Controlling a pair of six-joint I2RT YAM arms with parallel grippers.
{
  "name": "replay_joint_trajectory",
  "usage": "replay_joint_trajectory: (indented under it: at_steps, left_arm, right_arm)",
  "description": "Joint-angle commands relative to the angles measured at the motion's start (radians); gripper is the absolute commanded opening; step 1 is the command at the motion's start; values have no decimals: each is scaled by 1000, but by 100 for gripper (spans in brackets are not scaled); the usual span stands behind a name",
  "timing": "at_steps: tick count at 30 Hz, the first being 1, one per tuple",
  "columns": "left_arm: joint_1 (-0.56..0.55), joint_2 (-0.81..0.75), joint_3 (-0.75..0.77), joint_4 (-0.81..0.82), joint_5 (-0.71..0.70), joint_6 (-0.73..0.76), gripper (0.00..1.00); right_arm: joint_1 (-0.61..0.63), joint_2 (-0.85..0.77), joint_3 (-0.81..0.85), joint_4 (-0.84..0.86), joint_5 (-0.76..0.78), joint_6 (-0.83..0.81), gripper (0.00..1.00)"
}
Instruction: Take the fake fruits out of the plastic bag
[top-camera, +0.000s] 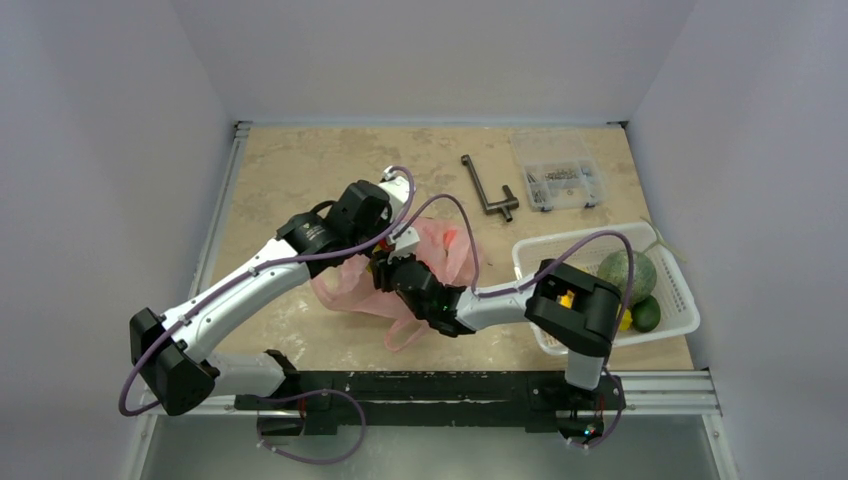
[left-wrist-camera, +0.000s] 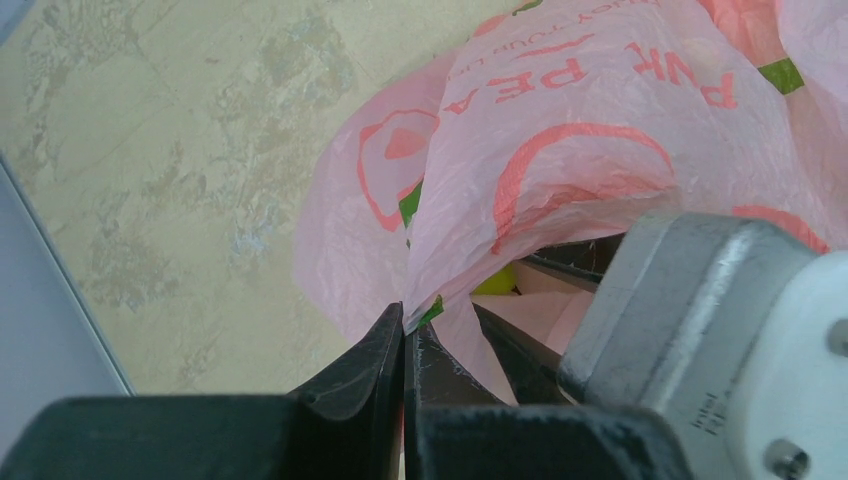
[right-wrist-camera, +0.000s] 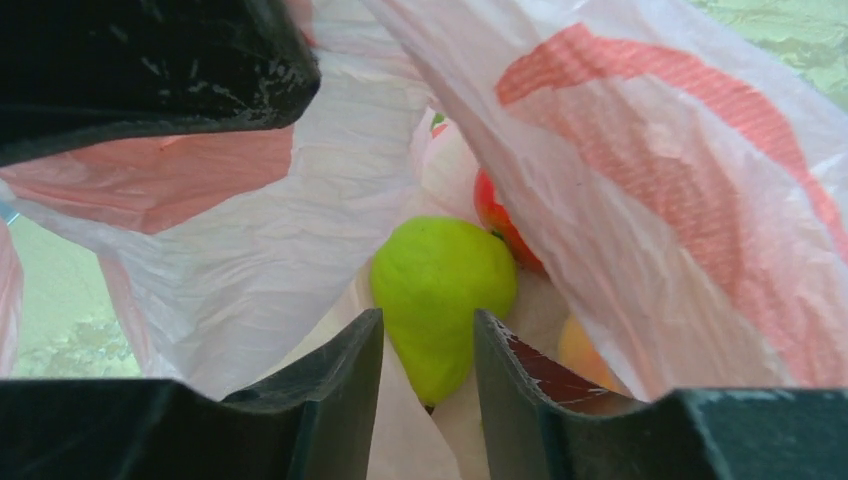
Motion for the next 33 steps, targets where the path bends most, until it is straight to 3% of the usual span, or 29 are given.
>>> replay_joint_trajectory:
  at_steps: [1,7,16,19,21,27,33]
  left_arm:
    - [0,-36,0,29,-8,4,0]
    - [-1,-58,-16,52,7,11,0]
    - [-1,-57,-25,71,37,18,0]
    - [-1,-49,-18,62,39,17,0]
    - [-1,-50,-22,68,41,16,0]
    - [-1,-46,-24,73,45,15,0]
    - [-2,-28,-23,69,37,20,0]
  right_arm:
    - [-2,57,60,101,-1,-2,41]
    - [-11,152,137,149,30,-19,51]
    - [-54,278,239,106,52,25,54]
    - [-57,310,244,131,42,16,69]
    - [-61,324,249,138,24,18,74]
    - [-78,389,308,137,10,25,73]
    - [-82,380,310,158,-17,-5,55]
